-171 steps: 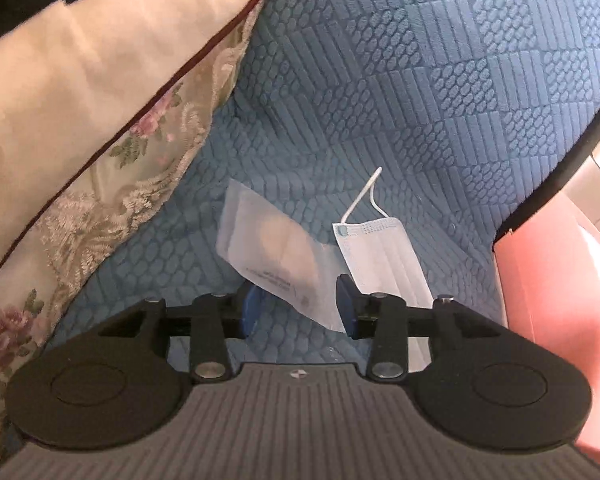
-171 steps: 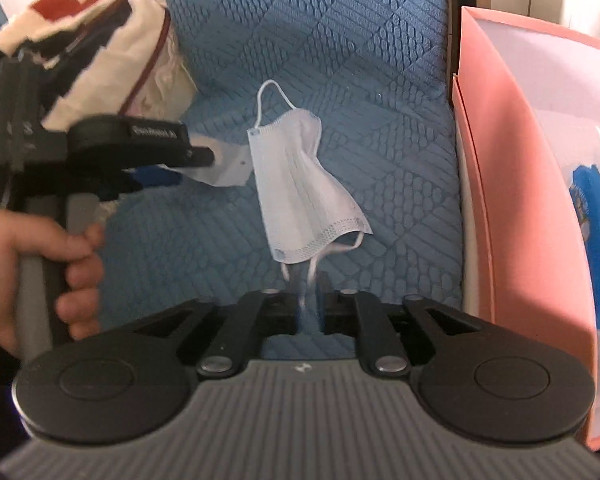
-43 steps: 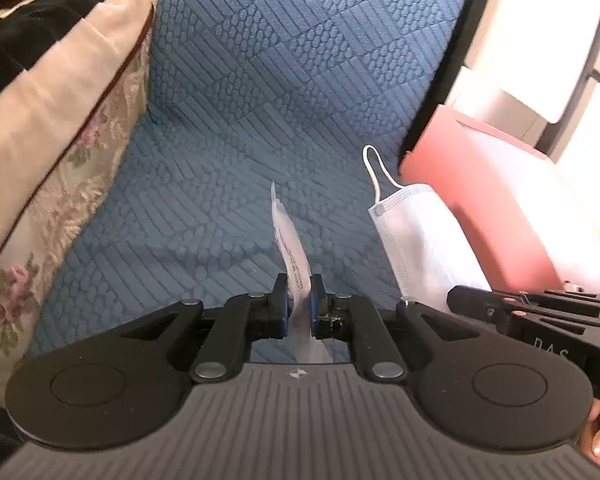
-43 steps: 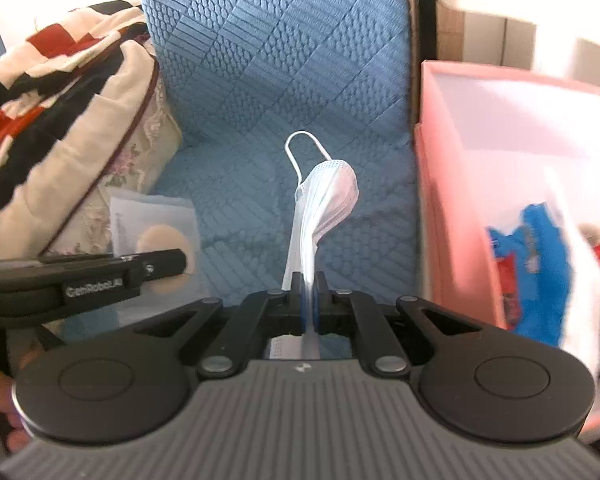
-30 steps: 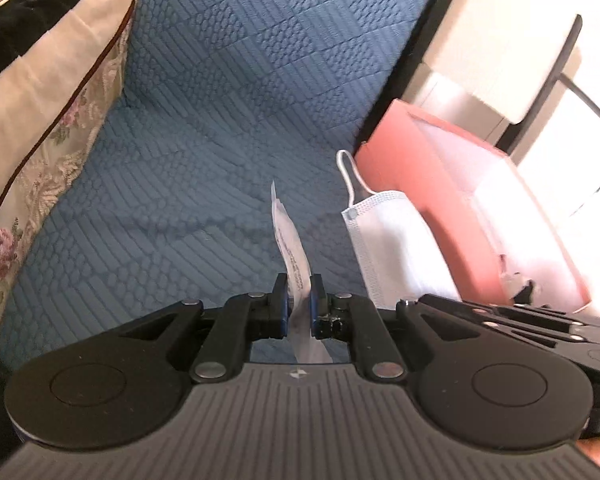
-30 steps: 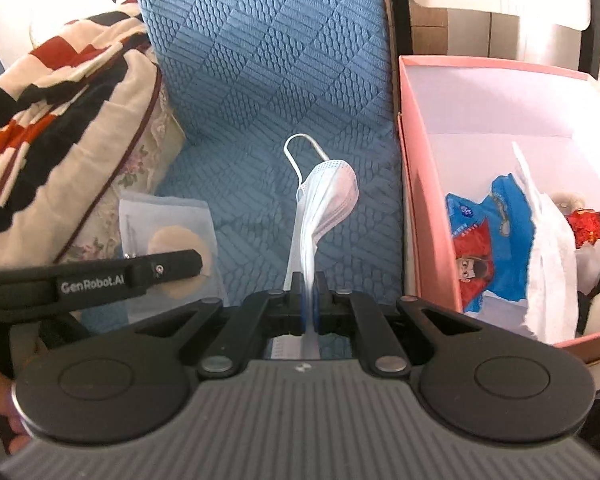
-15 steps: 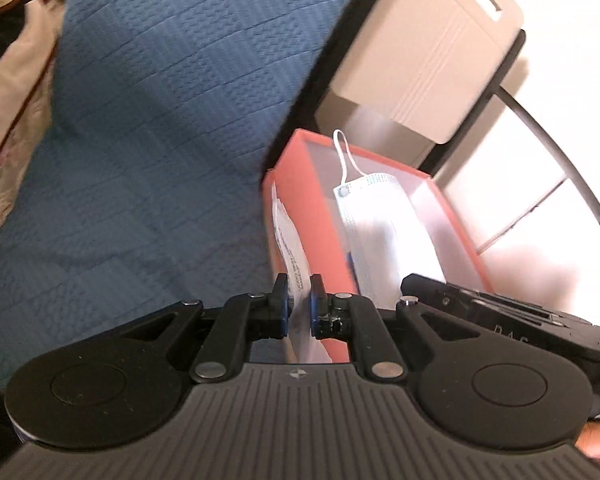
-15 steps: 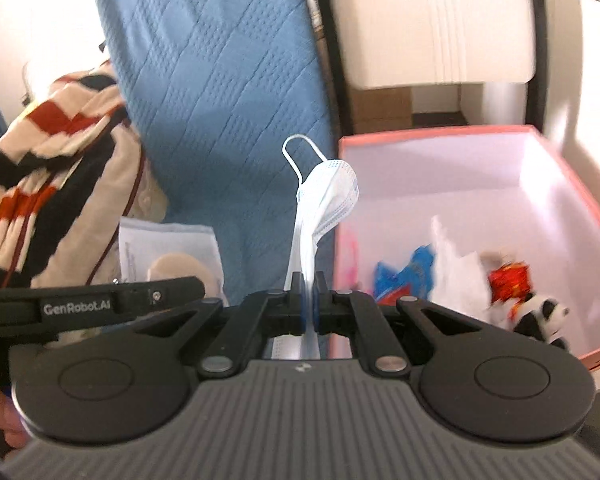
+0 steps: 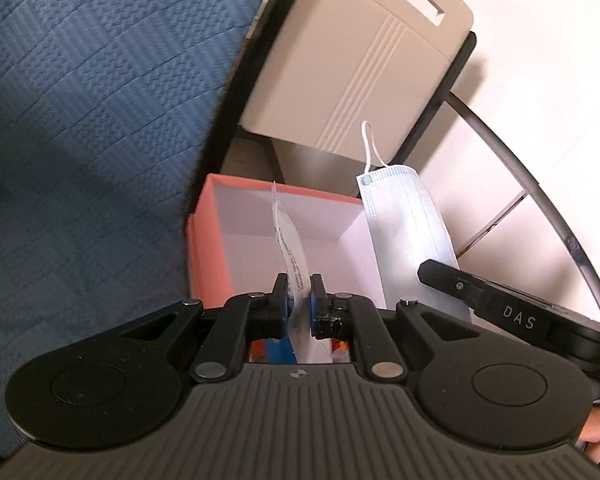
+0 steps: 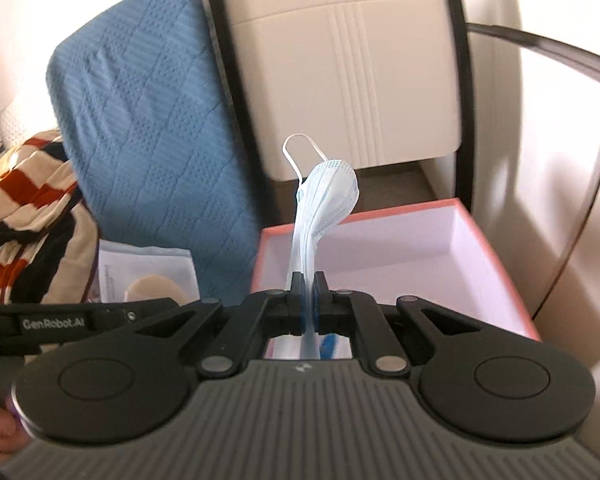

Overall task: Organize soft objects
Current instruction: 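Carry the packet with the left tool into the pink box while the right carries the mask, then open both grippers to drop the packet and mask in the box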

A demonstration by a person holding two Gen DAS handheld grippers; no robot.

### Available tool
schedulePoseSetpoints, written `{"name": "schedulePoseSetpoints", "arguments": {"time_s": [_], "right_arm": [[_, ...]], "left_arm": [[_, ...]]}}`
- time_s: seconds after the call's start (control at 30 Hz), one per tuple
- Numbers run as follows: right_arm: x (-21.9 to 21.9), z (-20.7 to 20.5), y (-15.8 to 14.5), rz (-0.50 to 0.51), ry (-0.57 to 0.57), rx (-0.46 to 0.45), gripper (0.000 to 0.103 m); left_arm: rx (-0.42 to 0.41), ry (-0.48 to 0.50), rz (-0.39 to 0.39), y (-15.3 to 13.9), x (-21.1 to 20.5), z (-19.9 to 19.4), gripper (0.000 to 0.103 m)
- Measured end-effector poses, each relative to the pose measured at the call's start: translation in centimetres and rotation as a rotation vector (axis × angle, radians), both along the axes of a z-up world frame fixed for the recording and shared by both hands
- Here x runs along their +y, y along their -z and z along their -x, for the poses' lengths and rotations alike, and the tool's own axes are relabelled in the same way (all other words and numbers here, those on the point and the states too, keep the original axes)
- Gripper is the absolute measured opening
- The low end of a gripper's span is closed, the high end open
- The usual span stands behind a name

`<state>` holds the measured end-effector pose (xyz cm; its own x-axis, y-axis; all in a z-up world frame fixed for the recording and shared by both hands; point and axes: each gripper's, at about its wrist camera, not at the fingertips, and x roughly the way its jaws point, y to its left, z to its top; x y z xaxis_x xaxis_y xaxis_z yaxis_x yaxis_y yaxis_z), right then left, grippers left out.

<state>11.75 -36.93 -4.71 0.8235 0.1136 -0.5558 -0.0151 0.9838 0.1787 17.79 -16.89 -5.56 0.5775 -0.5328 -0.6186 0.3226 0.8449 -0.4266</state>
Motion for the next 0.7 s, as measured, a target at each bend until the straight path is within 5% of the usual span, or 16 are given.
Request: {"name": "schedulePoseSetpoints", "arguments": {"time_s": [0.4,0.7], "right_arm": [[-7.4,-0.4,3.5,-0.048,0.095,0.068,0.007],[-7.7,-1.4,8.5,-0.088,0.097,0.166,0.009]], "left_arm": [[0.048,0.093,-0.065,3.7,-6.7,-1.1,0.012],[0.131,0.082,-0.077,7.8,-7.9,-1.2,0.013]]}}
